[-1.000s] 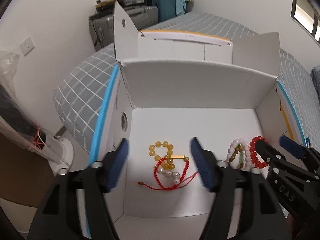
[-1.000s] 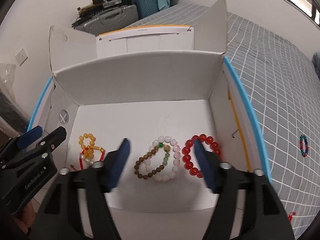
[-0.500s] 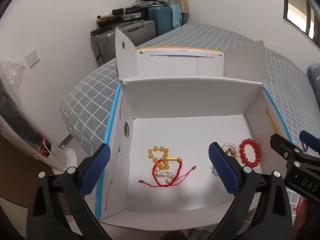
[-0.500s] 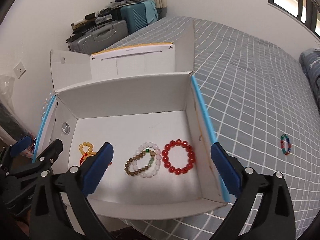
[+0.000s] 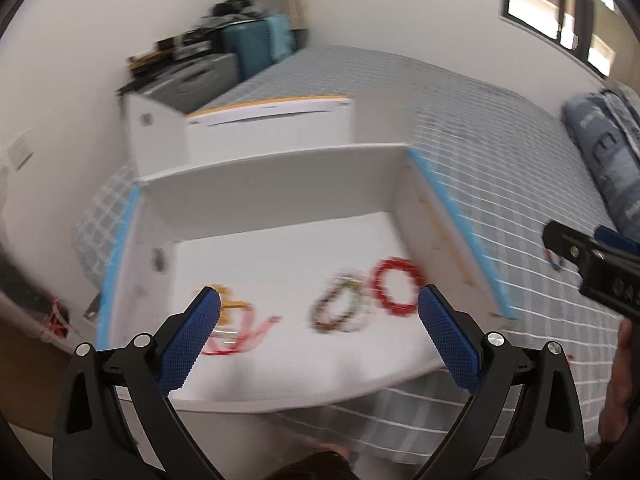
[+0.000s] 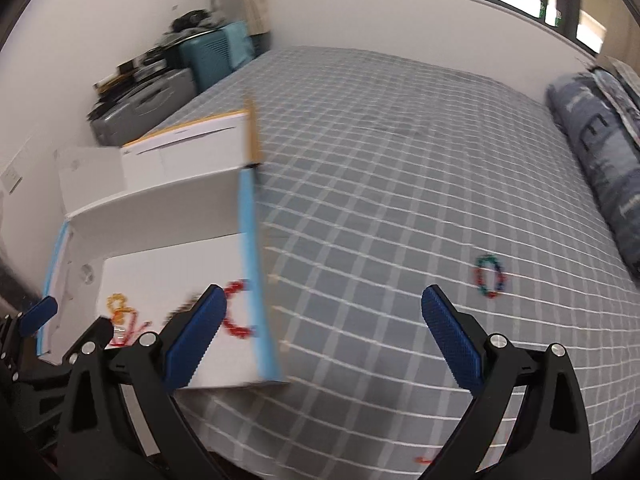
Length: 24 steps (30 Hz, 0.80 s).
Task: Organize jewelry
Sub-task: 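Move both tools back over the red cord and multicolour bead bracelets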
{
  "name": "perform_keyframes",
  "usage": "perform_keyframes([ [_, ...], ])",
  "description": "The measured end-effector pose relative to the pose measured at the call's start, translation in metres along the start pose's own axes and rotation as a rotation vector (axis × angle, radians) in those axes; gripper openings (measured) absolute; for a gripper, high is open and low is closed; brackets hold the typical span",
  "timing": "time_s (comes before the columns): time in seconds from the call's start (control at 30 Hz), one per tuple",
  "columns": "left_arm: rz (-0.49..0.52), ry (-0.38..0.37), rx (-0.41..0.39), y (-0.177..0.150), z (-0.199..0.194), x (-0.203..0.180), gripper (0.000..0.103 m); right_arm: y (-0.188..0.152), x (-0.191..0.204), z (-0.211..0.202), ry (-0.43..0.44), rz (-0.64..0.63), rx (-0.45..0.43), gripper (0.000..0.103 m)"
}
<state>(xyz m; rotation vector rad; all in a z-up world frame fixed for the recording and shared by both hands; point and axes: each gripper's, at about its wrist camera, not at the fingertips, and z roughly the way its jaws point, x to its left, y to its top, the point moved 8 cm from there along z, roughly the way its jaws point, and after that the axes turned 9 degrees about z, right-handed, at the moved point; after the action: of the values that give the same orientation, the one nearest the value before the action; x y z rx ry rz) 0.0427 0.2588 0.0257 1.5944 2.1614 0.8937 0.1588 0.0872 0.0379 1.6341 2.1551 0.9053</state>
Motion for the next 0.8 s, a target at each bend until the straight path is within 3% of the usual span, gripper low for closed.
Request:
perform_keyframes([
  [0.37,0.178,-0.166,-0.037,0.016,-0.006,-0.149,0.097,0.012,-0.143,0.009,-0.122,0.065,-0.010,0.094],
  [0.53,0.252,-0.216,-0.022,0.009,0.008,-0.207,0.097,0.012,-0.187,0.033,-0.168,0.067,0.017,0.094],
  [0.8,0.340,-0.288,0.054,-0.034,0.047,-0.283,0.097,0.008,-0.223,0.091,-0.144,0.072,0.109,0.094],
])
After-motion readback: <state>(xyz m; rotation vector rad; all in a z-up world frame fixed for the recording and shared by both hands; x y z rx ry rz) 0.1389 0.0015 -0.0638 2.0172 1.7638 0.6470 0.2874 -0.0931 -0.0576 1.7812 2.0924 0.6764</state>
